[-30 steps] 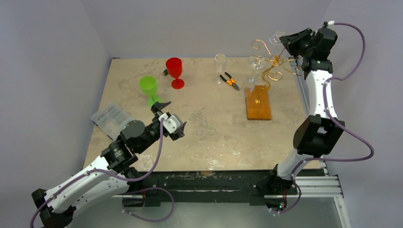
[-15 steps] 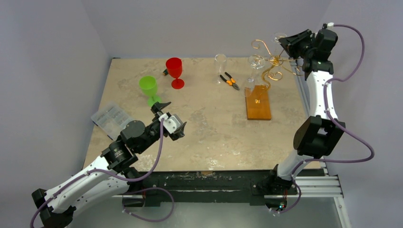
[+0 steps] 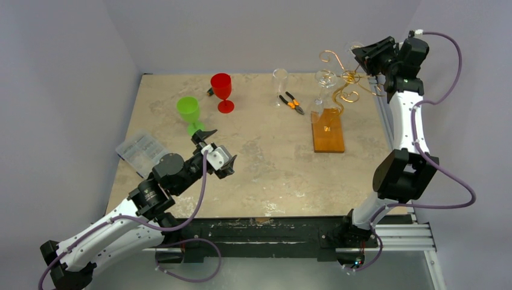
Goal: Place the wine glass upside down on the wine glass rack
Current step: Turn the wine glass upside down at the wine rack.
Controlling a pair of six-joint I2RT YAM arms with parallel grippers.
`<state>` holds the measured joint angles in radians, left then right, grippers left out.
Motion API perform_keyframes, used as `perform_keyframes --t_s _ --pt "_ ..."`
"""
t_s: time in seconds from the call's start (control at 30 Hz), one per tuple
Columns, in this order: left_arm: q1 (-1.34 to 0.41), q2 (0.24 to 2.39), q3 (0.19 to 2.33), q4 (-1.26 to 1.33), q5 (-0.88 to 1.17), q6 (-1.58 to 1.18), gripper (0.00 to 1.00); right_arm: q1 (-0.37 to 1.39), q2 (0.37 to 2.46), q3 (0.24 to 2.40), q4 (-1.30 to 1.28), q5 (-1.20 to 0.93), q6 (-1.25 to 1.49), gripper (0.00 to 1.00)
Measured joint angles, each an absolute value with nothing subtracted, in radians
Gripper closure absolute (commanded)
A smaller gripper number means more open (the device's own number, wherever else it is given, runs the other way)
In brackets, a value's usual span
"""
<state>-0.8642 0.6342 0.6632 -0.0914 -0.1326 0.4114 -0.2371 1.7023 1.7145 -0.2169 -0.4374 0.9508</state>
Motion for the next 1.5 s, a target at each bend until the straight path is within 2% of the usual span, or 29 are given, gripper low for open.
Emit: perform_keyframes --t_s 0.43,1.0,1.5 --pt "-0.864 0.627 0.663 -0.092 -0.133 0.411 0.02 -0.243 1.652 1.705 -0.216 -0.451 0.961 0.5" --pt "-0.864 0.617 0.663 -0.092 -0.133 0.411 0.03 -0.249 1.624 1.676 -0.221 -0.477 0.97 0.5" --pt "-0.864 0.608 0.663 -0.091 -0.133 0.404 0.02 -0.277 1.494 1.676 -0.202 -0.595 0.947 0.48"
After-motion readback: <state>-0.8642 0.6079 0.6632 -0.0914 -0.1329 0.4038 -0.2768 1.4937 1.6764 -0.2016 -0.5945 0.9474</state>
